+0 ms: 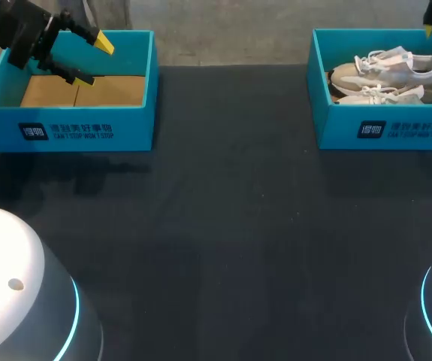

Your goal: Take the shoe out of the shoebox, open the shoe tongue, remove and reinsert the insole, then place the shoe into the shoebox

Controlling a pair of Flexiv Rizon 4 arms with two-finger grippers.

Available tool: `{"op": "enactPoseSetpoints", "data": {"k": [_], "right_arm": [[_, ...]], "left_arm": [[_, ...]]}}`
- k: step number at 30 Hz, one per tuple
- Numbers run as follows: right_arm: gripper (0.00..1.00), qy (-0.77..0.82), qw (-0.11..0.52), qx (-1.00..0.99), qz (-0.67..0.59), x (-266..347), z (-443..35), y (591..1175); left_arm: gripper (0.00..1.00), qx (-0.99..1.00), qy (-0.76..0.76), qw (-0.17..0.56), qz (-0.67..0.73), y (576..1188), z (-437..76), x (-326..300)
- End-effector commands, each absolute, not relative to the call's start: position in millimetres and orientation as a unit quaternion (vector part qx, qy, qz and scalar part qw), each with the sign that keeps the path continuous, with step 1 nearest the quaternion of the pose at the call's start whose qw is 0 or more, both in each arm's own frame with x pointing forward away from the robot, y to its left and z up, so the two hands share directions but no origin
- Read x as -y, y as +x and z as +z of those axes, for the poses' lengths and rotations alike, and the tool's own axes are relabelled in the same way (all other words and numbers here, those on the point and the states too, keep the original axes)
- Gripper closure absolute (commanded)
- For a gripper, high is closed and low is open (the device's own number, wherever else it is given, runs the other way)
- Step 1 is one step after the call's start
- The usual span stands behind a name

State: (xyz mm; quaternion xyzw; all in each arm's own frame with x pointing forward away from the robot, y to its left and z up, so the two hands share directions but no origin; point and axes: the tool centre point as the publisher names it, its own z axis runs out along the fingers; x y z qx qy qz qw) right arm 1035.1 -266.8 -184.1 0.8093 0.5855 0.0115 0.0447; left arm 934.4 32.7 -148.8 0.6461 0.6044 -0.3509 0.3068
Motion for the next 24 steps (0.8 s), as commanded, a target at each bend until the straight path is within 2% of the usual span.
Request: {"op": "enactPoseSetpoints", "data": {"k": [1, 9, 20, 24], "right_arm": [[0.0, 0.805, 0.1, -0.583, 0.053, 264.8, -185.4, 1023.4], [0.0, 0.805, 0.1, -0.583, 0.053, 264.8, -185.4, 1023.4], [0.0, 0.799, 0.089, -0.595, 0.02, 255.2, -186.4, 1007.9], [0.0, 0.791, 0.06, -0.609, 0.005, 249.0, -188.1, 986.5]], "left_arm": [[0.0, -0.605, 0.647, 0.306, -0.35, 934.5, -148.4, -32.7], [0.0, -0.605, 0.647, 0.306, -0.35, 934.5, -148.4, -32.7], [0.0, -0.824, 0.367, 0.301, -0.31, 935.3, -126.2, -35.2], [0.0, -0.89, 0.189, 0.302, -0.283, 942.1, -121.5, -41.7]]}}
